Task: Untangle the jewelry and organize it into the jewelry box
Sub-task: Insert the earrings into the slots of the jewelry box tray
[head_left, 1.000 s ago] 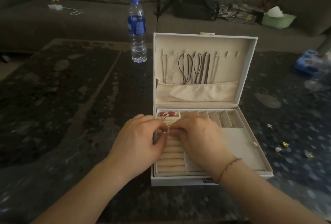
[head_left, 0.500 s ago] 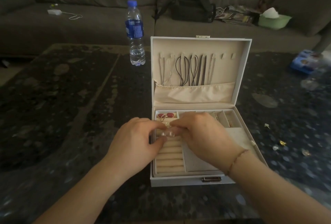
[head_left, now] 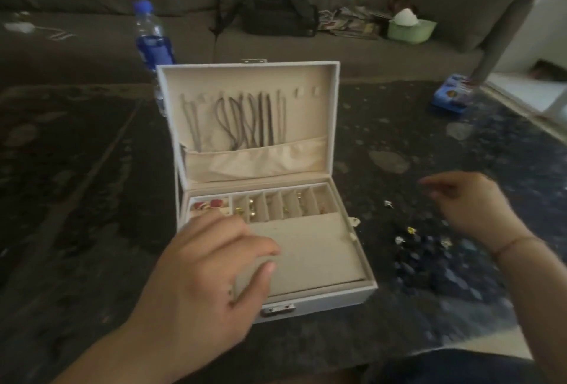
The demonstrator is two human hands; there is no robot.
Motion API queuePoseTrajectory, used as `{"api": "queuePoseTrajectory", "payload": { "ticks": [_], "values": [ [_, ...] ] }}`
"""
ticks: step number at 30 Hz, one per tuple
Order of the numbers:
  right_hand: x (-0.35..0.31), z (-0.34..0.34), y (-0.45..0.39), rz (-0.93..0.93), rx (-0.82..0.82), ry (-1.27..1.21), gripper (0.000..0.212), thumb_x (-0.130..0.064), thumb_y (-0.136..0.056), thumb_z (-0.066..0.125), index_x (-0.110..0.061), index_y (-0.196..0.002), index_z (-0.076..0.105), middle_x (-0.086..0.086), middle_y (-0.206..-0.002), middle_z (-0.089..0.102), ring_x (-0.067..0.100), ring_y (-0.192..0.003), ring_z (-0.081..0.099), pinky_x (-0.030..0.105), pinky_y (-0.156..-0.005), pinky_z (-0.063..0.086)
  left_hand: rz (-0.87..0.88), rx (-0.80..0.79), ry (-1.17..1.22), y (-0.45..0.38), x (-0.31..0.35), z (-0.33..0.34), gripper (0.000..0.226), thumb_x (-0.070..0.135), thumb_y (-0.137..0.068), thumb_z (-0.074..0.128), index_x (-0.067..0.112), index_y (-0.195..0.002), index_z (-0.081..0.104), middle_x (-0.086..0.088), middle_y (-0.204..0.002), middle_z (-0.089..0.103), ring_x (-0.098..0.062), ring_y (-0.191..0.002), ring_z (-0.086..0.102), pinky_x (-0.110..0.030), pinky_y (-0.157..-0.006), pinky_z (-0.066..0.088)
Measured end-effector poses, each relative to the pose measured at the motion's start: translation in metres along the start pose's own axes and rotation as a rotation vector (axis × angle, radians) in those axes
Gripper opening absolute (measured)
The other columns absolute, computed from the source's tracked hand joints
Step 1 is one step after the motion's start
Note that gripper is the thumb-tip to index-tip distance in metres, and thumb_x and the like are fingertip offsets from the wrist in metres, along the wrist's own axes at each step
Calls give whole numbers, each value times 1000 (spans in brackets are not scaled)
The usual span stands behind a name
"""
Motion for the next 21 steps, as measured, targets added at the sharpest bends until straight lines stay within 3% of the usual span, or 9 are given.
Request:
{"api": "queuePoseTrajectory", "payload": {
  "ticks": [5,8,10,14,16,21],
  "values": [
    [-9,38,-2,-157,-76,66,27,-31,-93,62,-31,-119,69,-4,-114,68,19,-109,62,30,-93,48,36,-190,91,-71,39,69,19,34,-90,61,24,-101,73,10,-95,62,-9,-94,54,-31,-85,46],
    [-22,53,-3,-253,-56,145,29,-44,-93,57,-37,-121,65,-8,-113,62,15,-107,59,32,-86,50,22,-420,-102,-116,44,124,29,41,-94,57,29,-118,67,9,-108,64,-13,-105,53,-36,-96,43],
    [-25,60,-5,-281,-53,180,26,-44,-95,54,-38,-118,65,-10,-109,59,14,-104,57,29,-80,50,27,-570,-263,-132,46,155,30,42,-96,54,27,-120,65,5,-111,64,-18,-109,55,-37,-98,42],
    [-16,63,-16,-261,-103,234,17,-33,-95,56,-36,-107,68,-9,-106,60,15,-102,59,30,-79,52,70,-771,-478,-133,63,200,18,35,-94,58,22,-105,64,-4,-107,64,-27,-108,56,-46,-96,38],
    [-3,50,-24,-189,-99,142,14,-27,-93,60,-33,-100,71,-5,-103,67,17,-97,62,33,-81,53,92,-819,-482,-128,71,215,19,34,-93,62,20,-106,64,-5,-107,64,-29,-108,56,-47,-96,37],
    [48,-15,-27,6,67,-357,15,-19,-93,64,-33,-95,69,-6,-94,67,12,-88,60,24,-79,41,30,-837,-283,-123,77,235,20,37,-93,64,23,-108,66,-2,-104,65,-25,-103,60,-43,-95,45]
  ]
}}
Point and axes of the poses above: each hand's wrist, its own y-axis away from the middle knuckle, its own z-axis out of the palm, x = y × z, the point moved 9 cm from there along -y, towards the middle knuckle
